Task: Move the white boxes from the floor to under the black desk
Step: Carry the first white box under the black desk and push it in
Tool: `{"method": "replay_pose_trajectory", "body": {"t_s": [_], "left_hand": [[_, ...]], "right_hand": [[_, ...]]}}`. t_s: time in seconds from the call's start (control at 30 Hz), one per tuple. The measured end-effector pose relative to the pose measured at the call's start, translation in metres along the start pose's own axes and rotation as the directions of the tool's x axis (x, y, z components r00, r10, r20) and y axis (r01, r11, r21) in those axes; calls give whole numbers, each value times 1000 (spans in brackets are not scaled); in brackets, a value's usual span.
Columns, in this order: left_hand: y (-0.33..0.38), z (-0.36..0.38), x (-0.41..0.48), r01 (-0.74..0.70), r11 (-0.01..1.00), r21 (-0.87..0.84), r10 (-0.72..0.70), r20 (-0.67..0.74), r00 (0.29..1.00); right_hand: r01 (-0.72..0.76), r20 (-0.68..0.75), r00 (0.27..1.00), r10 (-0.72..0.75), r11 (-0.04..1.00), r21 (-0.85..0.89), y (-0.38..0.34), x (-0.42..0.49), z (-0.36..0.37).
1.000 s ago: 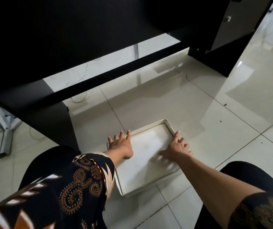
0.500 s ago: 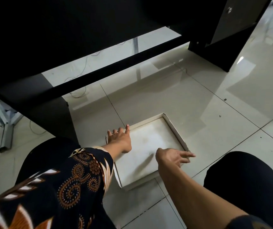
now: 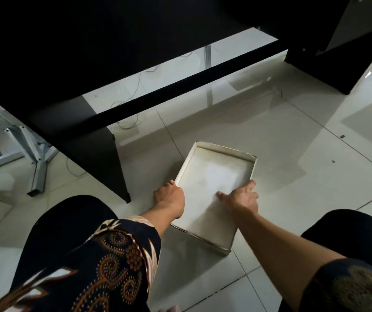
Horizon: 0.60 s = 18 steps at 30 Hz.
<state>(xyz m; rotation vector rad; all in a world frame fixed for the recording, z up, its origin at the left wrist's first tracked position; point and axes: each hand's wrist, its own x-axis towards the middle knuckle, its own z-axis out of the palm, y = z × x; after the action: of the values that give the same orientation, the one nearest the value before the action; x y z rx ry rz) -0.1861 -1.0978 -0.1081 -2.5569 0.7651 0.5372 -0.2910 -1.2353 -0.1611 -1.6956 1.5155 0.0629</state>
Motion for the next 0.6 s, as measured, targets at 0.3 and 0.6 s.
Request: {"method": "replay_pose_trajectory", "body": {"t_s": [0.3, 0.6], "left_hand": [[-40, 4, -17, -27, 999, -21, 24, -108, 994], [-35, 31, -22, -306, 938, -164, 314, 25, 949]], "right_hand": [[469, 287, 874, -393, 839, -277, -57, 25, 9], [494, 319, 862, -394, 793, -356, -51, 2, 30]]}}
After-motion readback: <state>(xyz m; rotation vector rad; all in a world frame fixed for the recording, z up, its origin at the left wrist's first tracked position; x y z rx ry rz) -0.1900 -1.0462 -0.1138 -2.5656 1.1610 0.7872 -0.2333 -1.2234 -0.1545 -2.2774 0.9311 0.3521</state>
